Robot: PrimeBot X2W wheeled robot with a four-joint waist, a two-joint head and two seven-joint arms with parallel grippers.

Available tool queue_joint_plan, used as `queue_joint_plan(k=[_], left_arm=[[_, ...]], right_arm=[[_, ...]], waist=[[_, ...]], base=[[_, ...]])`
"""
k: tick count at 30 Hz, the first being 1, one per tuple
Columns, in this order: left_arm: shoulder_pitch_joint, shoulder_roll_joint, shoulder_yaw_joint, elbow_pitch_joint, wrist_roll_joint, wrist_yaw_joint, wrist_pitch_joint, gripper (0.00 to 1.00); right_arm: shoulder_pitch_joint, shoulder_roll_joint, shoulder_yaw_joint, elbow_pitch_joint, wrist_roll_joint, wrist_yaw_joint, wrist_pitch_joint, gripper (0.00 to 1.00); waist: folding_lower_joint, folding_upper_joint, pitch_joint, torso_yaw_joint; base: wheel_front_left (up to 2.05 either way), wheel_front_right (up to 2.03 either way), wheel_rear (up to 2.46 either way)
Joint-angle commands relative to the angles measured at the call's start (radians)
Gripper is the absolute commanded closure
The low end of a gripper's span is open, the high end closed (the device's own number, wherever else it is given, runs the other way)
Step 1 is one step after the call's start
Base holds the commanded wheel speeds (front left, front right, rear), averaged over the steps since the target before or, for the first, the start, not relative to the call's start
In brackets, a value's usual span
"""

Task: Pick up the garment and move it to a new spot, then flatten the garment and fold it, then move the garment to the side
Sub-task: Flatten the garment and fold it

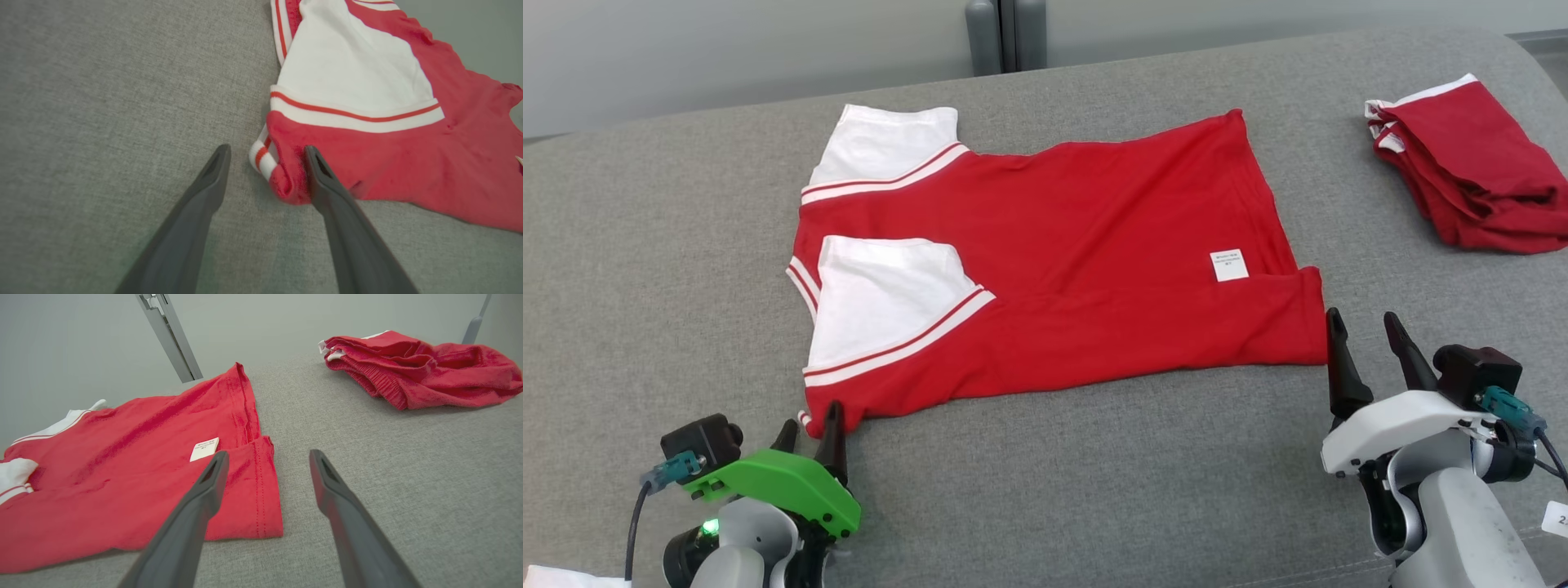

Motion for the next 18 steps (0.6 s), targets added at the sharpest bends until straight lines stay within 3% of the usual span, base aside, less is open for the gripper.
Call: queue_joint_plan(k=[1,11,17,18], left_arm=[[-0.012,-0.001,0.002,0.003,-0.014,0.0,0.001,1.0],[-0.005,-0.004,-0.006,-0.003,-0.035,-0.001,-0.03,1.0],[-0.011,-0.004,-0.012,-0.008,-0.037,-0.006,-0.047,1.0],[-0.012,-0.004,-0.013,-0.009,-0.038,-0.007,-0.05,1.0]], right_arm=[[-0.013,-0.002,-0.005,0.013,-0.006,-0.002,0.01,0.0],[-0.095,-0.002,-0.018,0.176,-0.019,-0.002,0.099,0.0],[-0.149,-0.003,0.009,0.301,0.03,-0.002,0.155,0.0],[-0.156,-0.002,0.011,0.323,0.041,-0.002,0.159,0.19]], waist=[[0.0,0.0,0.01,-0.006],[0.0,0.0,0.025,0.019],[0.0,0.0,0.025,0.036],[0.0,0.0,0.025,0.038]], base=[[0.0,0.0,0.0],[0.0,0.0,0.0],[0.0,0.0,0.0],[0.0,0.0,0.0]])
